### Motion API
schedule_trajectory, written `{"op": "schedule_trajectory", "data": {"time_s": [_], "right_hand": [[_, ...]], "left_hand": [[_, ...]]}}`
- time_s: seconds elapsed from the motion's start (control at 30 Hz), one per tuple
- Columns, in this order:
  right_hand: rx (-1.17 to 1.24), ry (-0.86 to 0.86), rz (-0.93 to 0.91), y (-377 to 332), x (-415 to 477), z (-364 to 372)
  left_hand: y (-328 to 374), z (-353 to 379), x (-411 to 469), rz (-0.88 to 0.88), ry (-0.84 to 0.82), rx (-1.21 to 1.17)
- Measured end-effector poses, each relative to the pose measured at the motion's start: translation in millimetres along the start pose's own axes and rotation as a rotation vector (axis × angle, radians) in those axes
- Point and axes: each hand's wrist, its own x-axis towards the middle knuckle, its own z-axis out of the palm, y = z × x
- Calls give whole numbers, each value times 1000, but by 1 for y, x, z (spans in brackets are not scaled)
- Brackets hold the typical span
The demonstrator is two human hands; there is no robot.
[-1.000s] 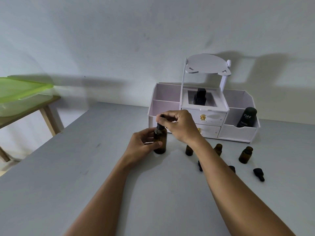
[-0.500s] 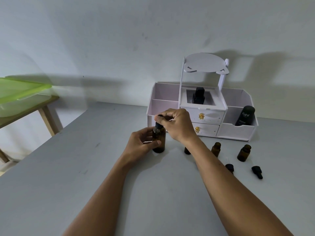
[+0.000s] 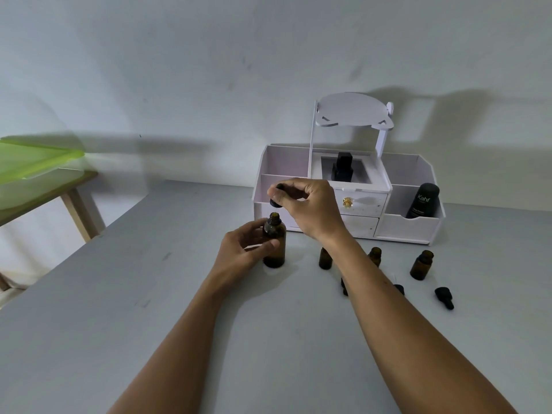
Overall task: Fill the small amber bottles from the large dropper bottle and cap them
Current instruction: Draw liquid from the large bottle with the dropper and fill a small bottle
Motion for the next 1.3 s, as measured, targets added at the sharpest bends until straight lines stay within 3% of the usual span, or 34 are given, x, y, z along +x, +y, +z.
{"op": "schedule_trajectory", "data": {"time_s": [0.2, 0.33, 0.5, 0.67, 0.9, 1.3], "right_hand": [[95, 67, -51, -19, 12, -12], [166, 104, -74, -31, 15, -22], [231, 198, -119, -44, 14, -47], [209, 234, -70, -35, 4, -82], [138, 274, 64, -11, -2, -113], [46, 160, 162, 10, -4, -101]], "left_hand": [[23, 3, -5, 298, 491, 169], [42, 11, -13, 521, 613, 202], [54, 43, -26, 556, 428, 97], [43, 75, -32, 192, 169, 12], [23, 94, -20, -99, 34, 83], [15, 102, 1, -118, -52, 171]]}}
